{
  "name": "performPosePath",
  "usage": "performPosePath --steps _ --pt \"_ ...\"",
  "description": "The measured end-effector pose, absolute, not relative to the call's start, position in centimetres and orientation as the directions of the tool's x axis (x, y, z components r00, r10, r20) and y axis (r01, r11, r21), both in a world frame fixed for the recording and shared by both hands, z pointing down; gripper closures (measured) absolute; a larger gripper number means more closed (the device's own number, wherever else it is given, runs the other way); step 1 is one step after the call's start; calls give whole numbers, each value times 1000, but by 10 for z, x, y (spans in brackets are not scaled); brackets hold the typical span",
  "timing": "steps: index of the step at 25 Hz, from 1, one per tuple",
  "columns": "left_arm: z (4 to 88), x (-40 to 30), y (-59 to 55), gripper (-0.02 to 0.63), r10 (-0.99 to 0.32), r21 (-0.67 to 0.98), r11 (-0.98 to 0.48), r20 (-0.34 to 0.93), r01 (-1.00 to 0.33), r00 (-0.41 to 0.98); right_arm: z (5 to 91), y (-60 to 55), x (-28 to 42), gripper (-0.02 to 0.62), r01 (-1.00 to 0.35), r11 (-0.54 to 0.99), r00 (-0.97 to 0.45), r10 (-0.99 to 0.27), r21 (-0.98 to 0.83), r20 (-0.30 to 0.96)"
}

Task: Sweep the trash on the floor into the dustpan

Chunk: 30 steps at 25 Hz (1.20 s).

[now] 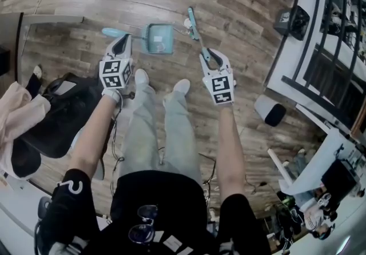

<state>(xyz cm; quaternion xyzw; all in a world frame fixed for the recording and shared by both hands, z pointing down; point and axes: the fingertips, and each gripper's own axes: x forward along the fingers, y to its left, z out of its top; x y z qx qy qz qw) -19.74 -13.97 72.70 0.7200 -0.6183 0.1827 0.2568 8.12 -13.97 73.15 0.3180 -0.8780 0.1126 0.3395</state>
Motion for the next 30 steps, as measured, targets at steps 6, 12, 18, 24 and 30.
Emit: performPosePath --steps 6,12,18,24,30 --pt "727 -198 -141 595 -794 159 -115 578 -981 187 725 -124 65 502 -679 731 -590 -485 -71 645" --pt "726 -198 -142 595 -789 173 -126 579 -977 205 719 -119 48 494 -742 639 -613 -524 -203 592" --pt "727 -199 -140 595 -783 186 -134 582 -973 219 715 -106 19 483 -741 592 -652 -525 -316 546" --pt "726 -199 -139 595 -781 189 -141 582 -972 226 702 -104 -8 482 -709 569 -703 -525 -417 479" --pt "728 -201 -137 595 -780 191 -146 582 -971 232 704 -103 -8 482 -719 554 -695 -540 -420 476"
